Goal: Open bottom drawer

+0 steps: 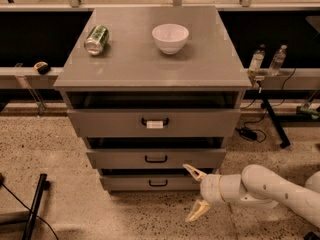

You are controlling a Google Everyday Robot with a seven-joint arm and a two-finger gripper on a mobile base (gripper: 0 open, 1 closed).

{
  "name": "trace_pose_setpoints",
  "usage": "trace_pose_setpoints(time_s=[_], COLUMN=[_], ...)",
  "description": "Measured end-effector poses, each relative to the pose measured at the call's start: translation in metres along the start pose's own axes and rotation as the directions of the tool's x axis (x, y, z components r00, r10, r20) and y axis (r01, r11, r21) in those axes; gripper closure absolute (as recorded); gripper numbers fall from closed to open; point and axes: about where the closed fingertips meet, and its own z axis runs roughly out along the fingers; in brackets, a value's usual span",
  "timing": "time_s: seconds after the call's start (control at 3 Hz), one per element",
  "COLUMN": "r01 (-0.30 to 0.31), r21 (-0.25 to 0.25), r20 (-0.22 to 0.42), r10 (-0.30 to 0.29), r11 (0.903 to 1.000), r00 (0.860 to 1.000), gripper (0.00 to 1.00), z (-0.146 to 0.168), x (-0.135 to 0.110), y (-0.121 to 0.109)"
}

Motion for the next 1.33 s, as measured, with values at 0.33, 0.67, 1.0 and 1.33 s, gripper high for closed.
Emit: trace_pose_setpoints(time_s=[0.33, 0.67, 1.0, 1.33], r01=[-0.028, -0.017, -0.022, -0.03], r21=[-0.045, -0.067, -0.107, -0.112], r20=[-0.029, -0.017, -0.056, -0.064], r10=[0.027, 0.016, 0.016, 0.023], r11=[0.9986, 0.9976, 0.9941, 0.9933], r00=[0.999, 1.0, 0.998, 0.998], gripper=[0.0, 0.0, 0.0, 0.0], z=[0.03, 0.069, 0.103, 0.109], x=[0.042, 0.102, 0.146, 0.152], y=[-0.008, -0.005, 0.008, 0.011])
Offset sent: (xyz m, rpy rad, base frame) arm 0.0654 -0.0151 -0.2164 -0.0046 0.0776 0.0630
